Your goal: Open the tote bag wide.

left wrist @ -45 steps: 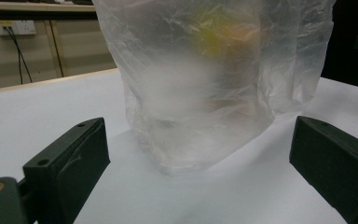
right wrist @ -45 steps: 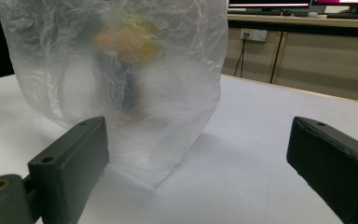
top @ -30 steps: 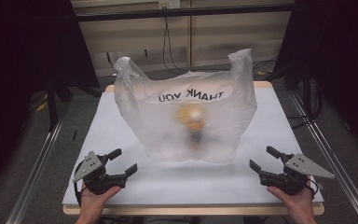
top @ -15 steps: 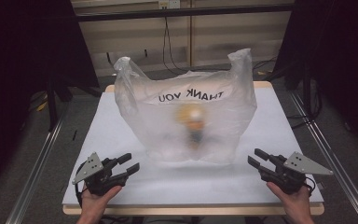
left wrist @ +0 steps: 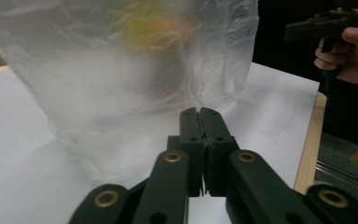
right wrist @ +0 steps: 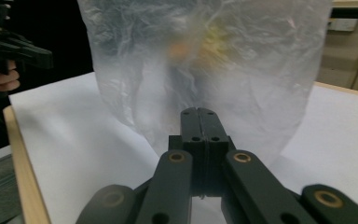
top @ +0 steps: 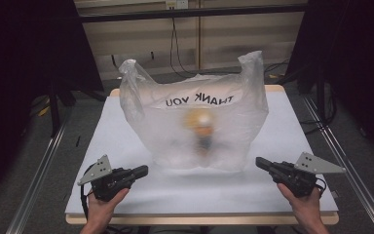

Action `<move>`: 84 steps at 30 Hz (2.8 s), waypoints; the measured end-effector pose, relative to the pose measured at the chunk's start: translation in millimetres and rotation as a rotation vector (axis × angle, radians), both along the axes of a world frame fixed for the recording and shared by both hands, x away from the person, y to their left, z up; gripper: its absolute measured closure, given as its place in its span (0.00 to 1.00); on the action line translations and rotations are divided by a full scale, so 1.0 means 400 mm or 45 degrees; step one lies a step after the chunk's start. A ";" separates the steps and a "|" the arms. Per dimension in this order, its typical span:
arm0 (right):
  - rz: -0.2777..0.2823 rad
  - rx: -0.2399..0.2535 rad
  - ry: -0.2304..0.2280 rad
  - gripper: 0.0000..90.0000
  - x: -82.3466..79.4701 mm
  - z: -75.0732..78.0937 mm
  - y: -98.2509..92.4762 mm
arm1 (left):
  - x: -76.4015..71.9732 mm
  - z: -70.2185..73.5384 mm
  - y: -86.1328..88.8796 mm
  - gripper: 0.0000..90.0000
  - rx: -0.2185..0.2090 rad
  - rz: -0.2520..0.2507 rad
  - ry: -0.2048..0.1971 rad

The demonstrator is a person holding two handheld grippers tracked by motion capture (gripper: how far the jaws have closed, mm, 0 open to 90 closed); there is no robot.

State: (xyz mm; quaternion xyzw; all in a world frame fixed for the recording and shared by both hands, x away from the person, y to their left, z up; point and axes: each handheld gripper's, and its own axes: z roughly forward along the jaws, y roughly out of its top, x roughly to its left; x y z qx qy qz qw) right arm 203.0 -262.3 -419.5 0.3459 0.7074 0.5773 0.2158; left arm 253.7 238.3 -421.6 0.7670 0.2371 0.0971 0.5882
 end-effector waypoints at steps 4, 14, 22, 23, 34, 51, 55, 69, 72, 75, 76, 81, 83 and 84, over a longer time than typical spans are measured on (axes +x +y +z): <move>0.053 0.004 0.001 1.00 0.014 0.034 0.022 | 0.006 0.013 -0.021 1.00 0.011 -0.028 0.013; 0.140 0.032 0.008 1.00 0.072 0.105 0.055 | 0.047 0.056 -0.046 1.00 -0.020 -0.047 0.022; 0.149 0.022 -0.011 1.00 0.113 0.184 0.073 | 0.078 0.109 -0.058 1.00 -0.059 -0.045 -0.003; 0.154 0.025 -0.016 1.00 0.120 0.191 0.076 | 0.082 0.114 -0.061 1.00 -0.062 -0.048 -0.005; 0.200 0.037 -0.082 1.00 0.167 0.309 0.125 | 0.105 0.191 -0.101 1.00 -0.064 -0.084 -0.065; 0.169 0.025 -0.113 1.00 0.244 0.405 0.181 | 0.171 0.374 -0.175 1.00 -0.163 -0.120 -0.190; 0.156 0.013 -0.099 1.00 0.264 0.406 0.190 | 0.209 0.399 -0.197 1.00 -0.147 -0.112 -0.197; 0.064 -0.058 -0.002 1.00 0.326 0.371 0.212 | 0.309 0.356 -0.236 1.00 -0.049 -0.024 -0.091; 0.054 -0.071 0.023 1.00 0.338 0.354 0.214 | 0.324 0.332 -0.245 1.00 -0.046 -0.022 -0.057; 0.055 -0.082 0.038 1.00 0.344 0.338 0.218 | 0.324 0.318 -0.251 1.00 -0.024 -0.027 -0.054; 0.055 -0.082 0.038 1.00 0.344 0.338 0.218 | 0.324 0.318 -0.251 1.00 -0.024 -0.027 -0.054; 0.061 -0.074 0.057 1.00 0.343 0.313 0.217 | 0.324 0.292 -0.253 1.00 -0.012 -0.025 -0.028; 0.062 -0.063 0.065 1.00 0.344 0.303 0.216 | 0.326 0.283 -0.252 1.00 -0.008 -0.022 -0.018; 0.054 -0.068 0.070 1.00 0.345 0.293 0.215 | 0.328 0.278 -0.251 1.00 -0.015 -0.025 -0.015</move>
